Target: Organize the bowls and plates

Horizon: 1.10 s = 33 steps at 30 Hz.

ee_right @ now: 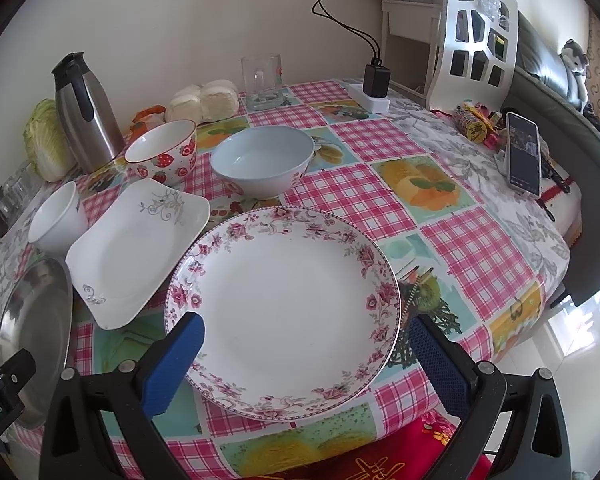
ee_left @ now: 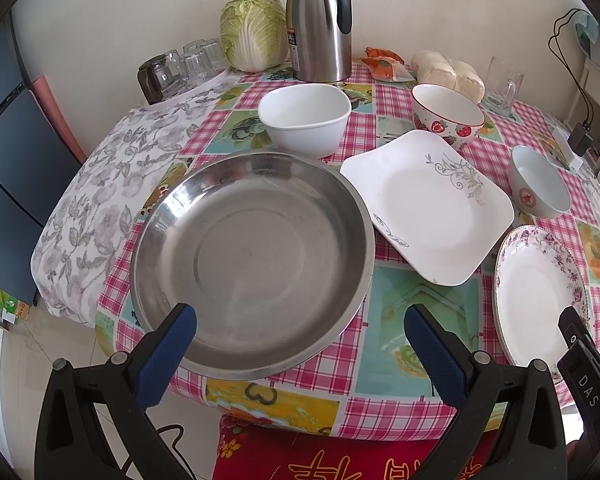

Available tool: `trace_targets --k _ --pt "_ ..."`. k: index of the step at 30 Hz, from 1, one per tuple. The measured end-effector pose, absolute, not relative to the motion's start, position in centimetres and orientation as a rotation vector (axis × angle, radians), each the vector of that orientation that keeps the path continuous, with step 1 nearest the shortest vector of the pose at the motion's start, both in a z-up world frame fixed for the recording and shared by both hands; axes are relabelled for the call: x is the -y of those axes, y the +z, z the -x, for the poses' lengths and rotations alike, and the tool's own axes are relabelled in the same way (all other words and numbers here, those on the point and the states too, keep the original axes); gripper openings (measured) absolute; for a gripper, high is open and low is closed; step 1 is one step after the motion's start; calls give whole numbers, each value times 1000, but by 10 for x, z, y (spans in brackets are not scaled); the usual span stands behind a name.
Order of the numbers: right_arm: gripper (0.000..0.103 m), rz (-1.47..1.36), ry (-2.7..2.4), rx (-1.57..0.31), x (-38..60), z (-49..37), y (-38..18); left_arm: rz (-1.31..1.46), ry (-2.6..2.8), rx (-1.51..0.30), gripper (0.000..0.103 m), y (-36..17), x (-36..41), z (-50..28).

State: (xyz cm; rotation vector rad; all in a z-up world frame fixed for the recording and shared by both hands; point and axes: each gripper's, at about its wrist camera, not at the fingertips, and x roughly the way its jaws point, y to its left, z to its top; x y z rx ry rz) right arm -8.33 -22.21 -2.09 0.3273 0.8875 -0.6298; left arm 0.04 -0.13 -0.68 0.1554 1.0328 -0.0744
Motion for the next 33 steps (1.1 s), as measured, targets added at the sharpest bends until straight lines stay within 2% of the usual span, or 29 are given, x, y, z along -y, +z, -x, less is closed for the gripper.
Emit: trace_targets --k 33 --pt "103 -315 -626 -903 218 81 -25 -147 -63 -1053 103 -10 1 -4"
